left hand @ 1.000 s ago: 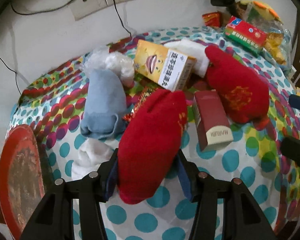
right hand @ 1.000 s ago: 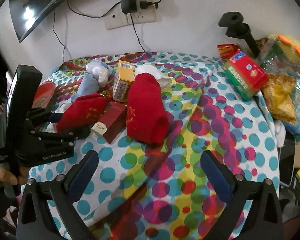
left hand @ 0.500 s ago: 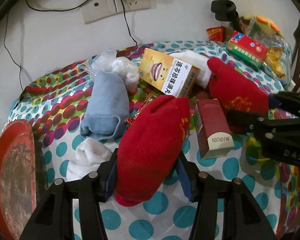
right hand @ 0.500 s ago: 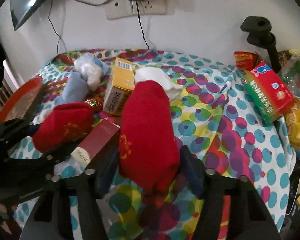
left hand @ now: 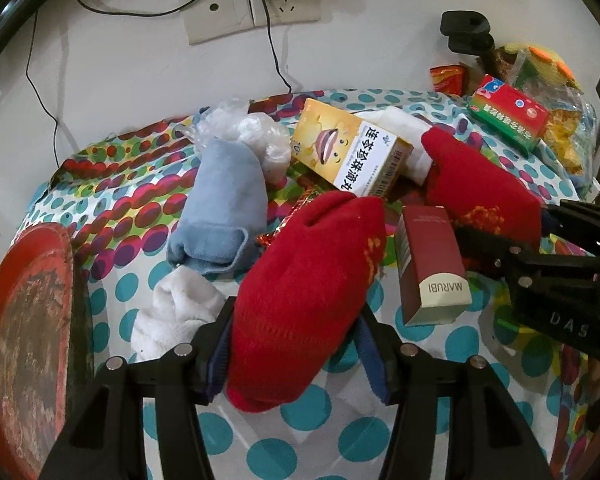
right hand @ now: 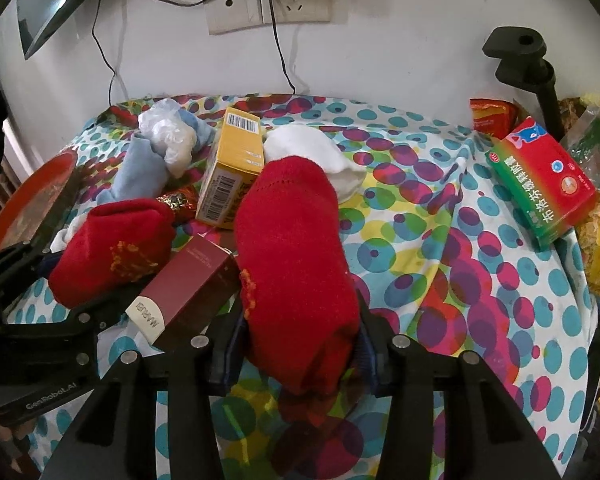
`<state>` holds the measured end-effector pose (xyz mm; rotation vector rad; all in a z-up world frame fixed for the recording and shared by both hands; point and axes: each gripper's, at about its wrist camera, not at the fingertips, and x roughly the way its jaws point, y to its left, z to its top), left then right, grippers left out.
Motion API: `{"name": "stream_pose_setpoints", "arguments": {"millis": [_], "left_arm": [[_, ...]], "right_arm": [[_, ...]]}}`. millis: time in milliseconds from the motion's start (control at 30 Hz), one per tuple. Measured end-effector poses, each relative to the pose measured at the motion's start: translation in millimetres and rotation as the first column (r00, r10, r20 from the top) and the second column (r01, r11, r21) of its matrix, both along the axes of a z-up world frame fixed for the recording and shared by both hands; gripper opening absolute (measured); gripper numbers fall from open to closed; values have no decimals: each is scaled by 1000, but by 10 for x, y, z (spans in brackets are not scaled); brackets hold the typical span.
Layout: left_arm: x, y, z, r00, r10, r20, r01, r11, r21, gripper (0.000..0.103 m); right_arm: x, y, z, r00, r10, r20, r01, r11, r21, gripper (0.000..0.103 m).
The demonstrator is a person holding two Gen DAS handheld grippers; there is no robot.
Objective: Organize objects
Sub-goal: 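Grasp a red sock with the left tool while the right tool grasps another red sock, then carry the red sock in the left tool over the red tray and release it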
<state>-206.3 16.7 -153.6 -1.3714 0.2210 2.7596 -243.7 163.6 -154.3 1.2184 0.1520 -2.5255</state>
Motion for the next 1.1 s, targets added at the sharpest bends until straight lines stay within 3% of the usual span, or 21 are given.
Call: {"name": "stream_pose_setpoints", "arguments": {"millis": [200,333,433,800,1100], "left_arm": [[-13,21,22,999,12,37,-12,1000,-26,55],[15,-7,62,999,24,45,-22,999,-39,39],[50,-53,119,998,27,60,-26,1000,-16,35],[334,-239,431,999,34,29,-33,999,-13,34],[568,-656,655,997,81,-12,-81,995,-54,34]], "right_arm": [[13,-5,4,1000,-2,-2,2,1000,9,44],[19,-15,11,1000,-3,-2,3,1000,11,44],[16,-12,15,1000,-3,-2,3,1000,12,44],[19,-34,19,1000,-7,-9,8,999,43,44],[5,-51,44,1000,-17,-18,18,997,70,47]]}}
